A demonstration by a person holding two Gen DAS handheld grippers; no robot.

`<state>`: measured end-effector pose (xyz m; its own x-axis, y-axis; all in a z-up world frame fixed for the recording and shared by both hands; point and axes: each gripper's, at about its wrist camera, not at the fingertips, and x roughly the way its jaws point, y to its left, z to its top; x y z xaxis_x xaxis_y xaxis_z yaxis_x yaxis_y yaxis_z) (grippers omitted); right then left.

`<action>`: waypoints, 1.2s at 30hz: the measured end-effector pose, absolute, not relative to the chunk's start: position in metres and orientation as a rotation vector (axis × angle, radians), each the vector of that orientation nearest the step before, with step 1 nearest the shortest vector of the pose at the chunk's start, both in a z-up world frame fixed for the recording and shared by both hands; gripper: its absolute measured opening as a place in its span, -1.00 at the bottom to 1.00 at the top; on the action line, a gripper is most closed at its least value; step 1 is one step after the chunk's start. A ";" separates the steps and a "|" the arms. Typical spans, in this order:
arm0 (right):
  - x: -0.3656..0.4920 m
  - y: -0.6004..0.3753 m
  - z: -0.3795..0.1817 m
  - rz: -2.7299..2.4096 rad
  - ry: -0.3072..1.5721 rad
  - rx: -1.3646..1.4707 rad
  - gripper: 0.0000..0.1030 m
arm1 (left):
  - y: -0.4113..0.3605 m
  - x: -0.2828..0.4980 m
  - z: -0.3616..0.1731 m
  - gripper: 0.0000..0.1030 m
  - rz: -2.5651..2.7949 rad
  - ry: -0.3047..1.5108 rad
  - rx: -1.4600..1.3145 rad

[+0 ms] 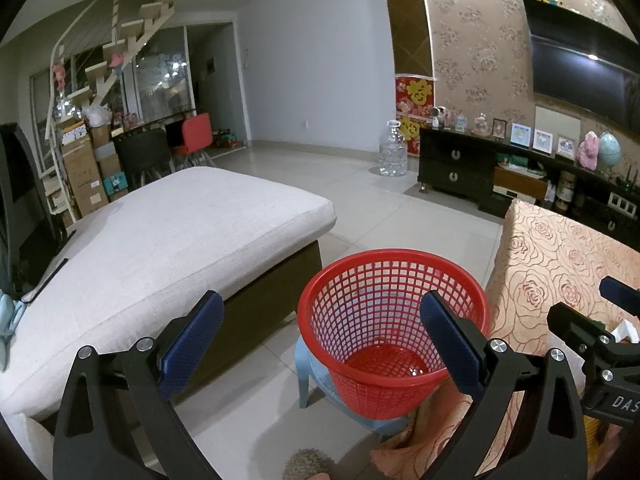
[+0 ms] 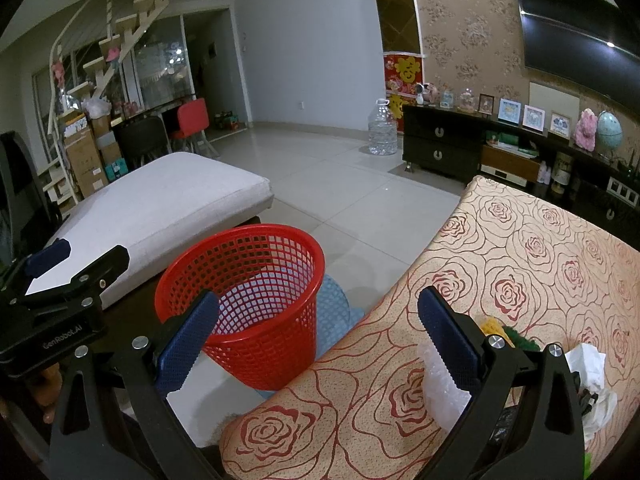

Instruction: Collect trash

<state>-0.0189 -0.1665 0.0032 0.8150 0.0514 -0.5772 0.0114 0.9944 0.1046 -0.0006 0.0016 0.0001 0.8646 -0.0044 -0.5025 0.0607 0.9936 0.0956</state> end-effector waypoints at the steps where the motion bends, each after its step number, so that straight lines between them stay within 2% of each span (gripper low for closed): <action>1: -0.019 -0.167 0.003 0.022 0.619 0.105 0.88 | 0.002 -0.001 0.000 0.84 -0.035 0.525 0.112; 36: -0.020 -0.165 0.001 0.023 0.621 0.109 0.88 | 0.001 0.000 -0.001 0.84 -0.036 0.528 0.110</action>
